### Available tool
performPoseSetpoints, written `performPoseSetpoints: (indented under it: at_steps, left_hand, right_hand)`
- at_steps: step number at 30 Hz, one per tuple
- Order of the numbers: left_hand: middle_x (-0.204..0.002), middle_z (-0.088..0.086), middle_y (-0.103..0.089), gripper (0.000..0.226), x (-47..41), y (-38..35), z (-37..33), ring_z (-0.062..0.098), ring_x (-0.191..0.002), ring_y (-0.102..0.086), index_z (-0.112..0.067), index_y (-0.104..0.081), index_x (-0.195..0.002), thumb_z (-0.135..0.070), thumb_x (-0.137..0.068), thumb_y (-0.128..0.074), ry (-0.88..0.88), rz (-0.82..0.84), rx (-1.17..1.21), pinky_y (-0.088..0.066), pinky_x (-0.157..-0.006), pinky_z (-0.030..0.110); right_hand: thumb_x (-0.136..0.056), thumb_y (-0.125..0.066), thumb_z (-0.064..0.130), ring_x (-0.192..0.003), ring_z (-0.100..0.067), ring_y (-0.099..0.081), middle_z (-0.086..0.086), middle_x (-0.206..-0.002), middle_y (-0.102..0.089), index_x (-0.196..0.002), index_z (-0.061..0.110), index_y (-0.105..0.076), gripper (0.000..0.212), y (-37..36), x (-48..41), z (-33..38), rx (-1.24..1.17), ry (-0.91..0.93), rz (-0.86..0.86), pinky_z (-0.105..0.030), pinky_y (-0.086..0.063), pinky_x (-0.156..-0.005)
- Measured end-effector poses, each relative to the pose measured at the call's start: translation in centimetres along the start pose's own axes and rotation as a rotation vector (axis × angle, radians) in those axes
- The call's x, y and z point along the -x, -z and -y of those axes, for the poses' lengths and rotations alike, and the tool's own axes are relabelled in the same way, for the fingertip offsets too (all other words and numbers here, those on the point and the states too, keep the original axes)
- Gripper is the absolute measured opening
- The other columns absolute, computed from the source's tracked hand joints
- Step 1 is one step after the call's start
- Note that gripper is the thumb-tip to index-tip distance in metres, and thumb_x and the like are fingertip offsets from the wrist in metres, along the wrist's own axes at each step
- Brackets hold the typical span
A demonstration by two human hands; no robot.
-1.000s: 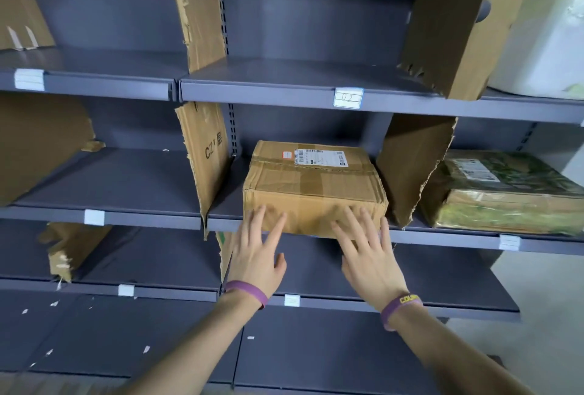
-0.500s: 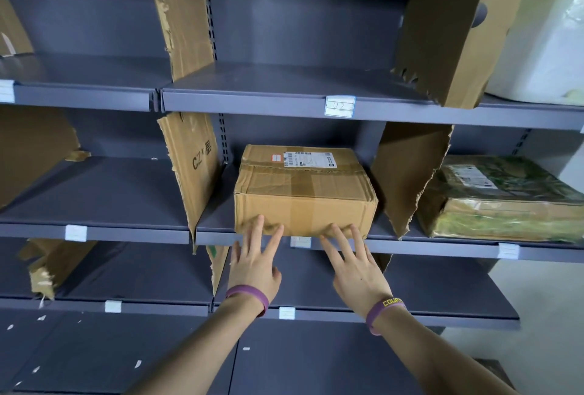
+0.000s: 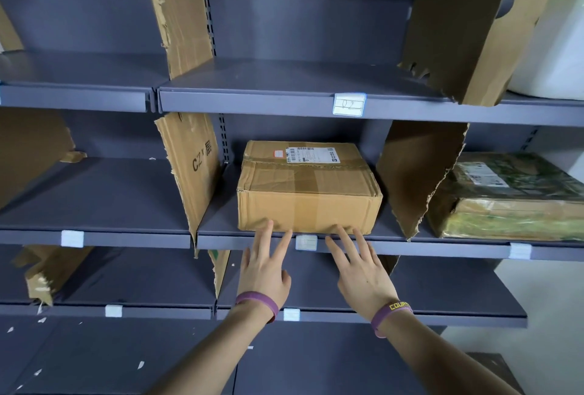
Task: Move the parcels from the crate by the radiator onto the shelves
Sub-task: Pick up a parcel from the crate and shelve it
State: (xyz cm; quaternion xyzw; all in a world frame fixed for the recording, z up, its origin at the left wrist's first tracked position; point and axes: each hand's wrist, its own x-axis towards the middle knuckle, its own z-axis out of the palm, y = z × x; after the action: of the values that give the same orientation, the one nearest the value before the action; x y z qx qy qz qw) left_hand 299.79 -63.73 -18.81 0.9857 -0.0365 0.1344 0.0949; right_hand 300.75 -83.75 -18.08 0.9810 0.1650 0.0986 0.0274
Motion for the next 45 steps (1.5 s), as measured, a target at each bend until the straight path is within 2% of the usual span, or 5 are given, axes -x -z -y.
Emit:
performPoseSetpoints:
  at_steps: [4, 15, 23, 34, 45]
  left_hand:
    - [-0.159, 0.000, 0.008, 0.075, 1.2, -2.2, -2.6, 0.022, -0.147, 0.003, -0.035, -0.006, -0.151, -0.025, -0.090, -0.049, -0.132, 0.102, 0.119, -0.014, -0.116, 0.039]
    - [-0.159, 0.001, -0.008, 0.075, 6.1, -4.8, -18.3, 0.026, -0.146, -0.002, -0.038, -0.013, -0.150, -0.031, -0.088, -0.055, -0.520, 0.223, 0.231, -0.013, -0.116, 0.048]
    - [-0.160, 0.000, -0.004, 0.074, 15.7, -4.7, -35.5, 0.026, -0.147, -0.001, -0.039, -0.012, -0.149, -0.035, -0.088, -0.053, -0.790, 0.312, 0.259, -0.010, -0.117, 0.047]
    - [-0.160, -0.003, 0.003, 0.075, 35.4, -5.9, -54.0, 0.023, -0.147, 0.008, -0.041, -0.003, -0.149, -0.033, -0.091, -0.050, -1.037, 0.529, 0.219, -0.001, -0.117, 0.045]
    - [-0.160, -0.003, -0.001, 0.070, 43.8, -11.3, -64.4, 0.021, -0.147, 0.007, -0.039, -0.006, -0.150, -0.032, -0.092, -0.046, -1.265, 0.743, 0.163, 0.001, -0.119, 0.044]
  right_hand:
    - [-0.083, -0.050, 0.009, -0.148, -0.035, -0.002, -0.007, -0.162, 0.000, -0.154, 0.020, -0.011, 0.082, -0.8, 2.8, -0.4, -0.049, -0.091, 0.058, -0.047, -0.020, -0.118]
    - [-0.088, -0.059, 0.030, -0.148, -0.035, -0.003, -0.006, -0.162, -0.001, -0.153, 0.026, -0.009, 0.082, 0.5, 21.2, -10.5, -0.030, -0.596, 0.138, -0.047, -0.018, -0.118]
    - [-0.091, -0.051, 0.025, -0.148, -0.032, -0.002, -0.003, -0.162, -0.001, -0.154, 0.025, -0.010, 0.074, 4.3, 41.7, -17.4, -0.012, -0.954, 0.133, -0.044, -0.017, -0.119]
    - [-0.086, -0.052, 0.024, -0.146, -0.034, -0.008, -0.008, -0.161, -0.009, -0.153, 0.022, -0.014, 0.077, 6.5, 67.7, -23.4, -0.002, -1.267, 0.195, -0.046, -0.020, -0.116]
    - [-0.092, -0.046, 0.029, -0.147, -0.034, -0.008, -0.010, -0.161, -0.007, -0.153, 0.021, -0.010, 0.072, 2.1, 81.2, -23.7, -0.069, -1.531, 0.307, -0.046, -0.019, -0.118]
